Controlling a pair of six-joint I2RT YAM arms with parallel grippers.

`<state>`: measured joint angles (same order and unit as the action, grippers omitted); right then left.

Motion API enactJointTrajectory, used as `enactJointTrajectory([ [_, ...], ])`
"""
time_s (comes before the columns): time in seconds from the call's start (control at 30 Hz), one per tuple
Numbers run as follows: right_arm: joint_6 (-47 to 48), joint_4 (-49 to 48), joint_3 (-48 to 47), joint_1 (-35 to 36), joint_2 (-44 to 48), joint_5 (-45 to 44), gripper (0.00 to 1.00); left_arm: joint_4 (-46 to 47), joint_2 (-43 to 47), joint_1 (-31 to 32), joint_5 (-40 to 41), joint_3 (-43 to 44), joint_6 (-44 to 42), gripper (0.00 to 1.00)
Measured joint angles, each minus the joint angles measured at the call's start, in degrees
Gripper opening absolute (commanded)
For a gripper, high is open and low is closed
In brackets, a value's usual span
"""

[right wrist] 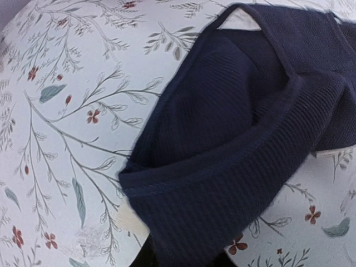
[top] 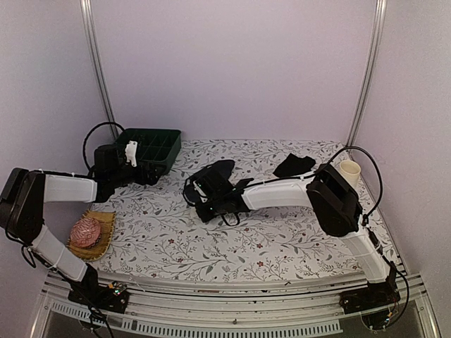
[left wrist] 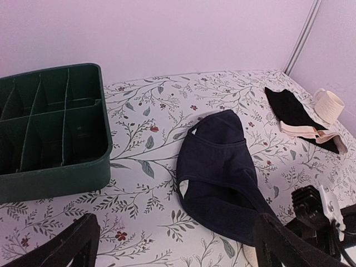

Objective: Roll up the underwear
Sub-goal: Adjust the underwear at the center of the board.

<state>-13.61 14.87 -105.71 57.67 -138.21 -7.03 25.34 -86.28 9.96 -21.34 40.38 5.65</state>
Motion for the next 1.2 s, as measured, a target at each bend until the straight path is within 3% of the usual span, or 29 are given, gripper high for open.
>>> enactJointTrajectory([
  [0.07,0.11,0.07,0.02,-0.07,0.02,0.15,0.02,0.00,0.00,0.00,-0.02,0.00,0.00,0.98],
  [0.23,1.51,1.44,0.02,-0.17,1.01,-0.98,0.01,0.00,0.00,0.00,-0.24,0.00,0.02,0.98],
  [0.4,7.72,9.97,-4.48,0.33,3.87,-9.57,0.01,0.00,0.00,0.00,-0.26,0.00,0.00,0.98],
  [0.53,18.86,13.70,-5.53,1.88,8.66,-23.43,0.01,-0.04,0.00,0.00,-0.26,0.02,0.00,0.98],
  [0.7,34.99,14.49,2.01,6.84,13.14,-38.42,0.01,-0.22,-0.02,0.00,-0.24,0.22,0.00,0.99],
  [0.87,41.83,24.28,8.22,14.67,9.51,-37.00,0.04,-0.46,-0.04,0.00,-0.24,0.57,0.00,0.98],
  [0.9,42.05,26.10,8.87,16.37,9.07,-35.58,0.20,-0.52,-0.07,0.00,-0.22,0.63,0.00,0.98],
  [0.97,41.92,29.51,9.11,19.02,9.03,-33.33,0.61,-0.63,-0.26,0.00,-0.20,0.81,-0.02,0.98],
  [1.0,41.68,30.71,8.76,20.06,9.07,-32.37,0.73,-0.68,-0.42,0.00,-0.17,0.92,-0.02,0.99],
  [1.07,40.76,32.54,8.48,21.64,9.49,-29.88,0.88,-0.92,-0.96,0.00,-0.13,1.20,-0.02,0.99],
  [1.2,38.88,32.61,10.08,20.41,14.32,-24.72,1.00,-2.27,-2.38,0.00,-0.09,2.62,-0.31,0.98],
])
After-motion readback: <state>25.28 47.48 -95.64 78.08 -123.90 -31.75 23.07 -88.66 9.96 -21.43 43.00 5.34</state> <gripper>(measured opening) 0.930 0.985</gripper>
